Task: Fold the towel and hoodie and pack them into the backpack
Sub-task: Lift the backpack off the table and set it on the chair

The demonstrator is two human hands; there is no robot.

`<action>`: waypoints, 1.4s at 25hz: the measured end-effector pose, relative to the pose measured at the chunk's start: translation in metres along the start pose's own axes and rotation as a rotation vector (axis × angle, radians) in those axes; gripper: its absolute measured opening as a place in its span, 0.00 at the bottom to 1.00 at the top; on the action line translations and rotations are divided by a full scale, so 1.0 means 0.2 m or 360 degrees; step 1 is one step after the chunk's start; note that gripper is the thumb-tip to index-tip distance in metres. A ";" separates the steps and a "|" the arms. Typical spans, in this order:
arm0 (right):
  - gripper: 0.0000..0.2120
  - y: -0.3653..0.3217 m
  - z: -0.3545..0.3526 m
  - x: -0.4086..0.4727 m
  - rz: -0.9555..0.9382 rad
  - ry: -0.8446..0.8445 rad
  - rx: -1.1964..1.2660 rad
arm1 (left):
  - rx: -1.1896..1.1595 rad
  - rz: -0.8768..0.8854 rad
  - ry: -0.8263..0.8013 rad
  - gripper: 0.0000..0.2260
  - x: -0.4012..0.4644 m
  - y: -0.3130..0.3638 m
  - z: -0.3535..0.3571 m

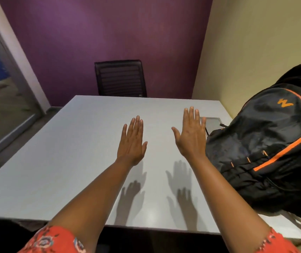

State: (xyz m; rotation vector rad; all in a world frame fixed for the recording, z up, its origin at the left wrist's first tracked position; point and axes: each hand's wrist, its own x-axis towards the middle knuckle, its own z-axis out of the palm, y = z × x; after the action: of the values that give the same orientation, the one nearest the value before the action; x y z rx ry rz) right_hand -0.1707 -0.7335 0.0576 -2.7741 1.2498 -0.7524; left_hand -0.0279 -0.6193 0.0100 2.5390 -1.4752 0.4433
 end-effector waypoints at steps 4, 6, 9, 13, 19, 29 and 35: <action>0.31 -0.22 0.05 -0.11 -0.0171 -0.0018 0.0242 | 0.0127 -0.0207 0.0065 0.29 -0.17 -0.13 -0.08; 0.31 -0.31 0.07 -0.15 -0.0272 -0.0037 0.0361 | 0.0184 -0.0309 0.0080 0.30 -0.25 -0.18 -0.11; 0.31 -0.40 0.07 -0.21 -0.0470 -0.0143 0.0476 | 0.0293 -0.0440 0.0092 0.31 -0.39 -0.23 -0.16; 0.26 -0.52 0.07 -0.33 -0.0646 -0.0207 0.0727 | 0.0488 -0.0611 0.0078 0.32 -0.64 -0.28 -0.23; 0.22 -0.71 0.06 -0.56 -0.0811 -0.0226 0.0935 | 0.0642 -0.0933 -0.0179 0.31 -0.98 -0.32 -0.35; 0.25 -1.05 -0.10 -0.80 -0.1286 -0.0510 0.0883 | 0.0753 -0.1248 -0.0120 0.32 -1.34 -0.42 -0.58; 0.24 -1.27 -0.21 -1.04 -0.1560 -0.0585 0.0930 | 0.0763 -0.1469 -0.0090 0.32 -1.67 -0.48 -0.70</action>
State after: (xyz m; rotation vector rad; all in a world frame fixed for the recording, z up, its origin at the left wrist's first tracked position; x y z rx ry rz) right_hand -0.1269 -0.4054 0.0574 -2.6635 -0.4062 -0.4360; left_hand -0.1232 -0.2573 0.0297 3.2230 -0.0721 0.5958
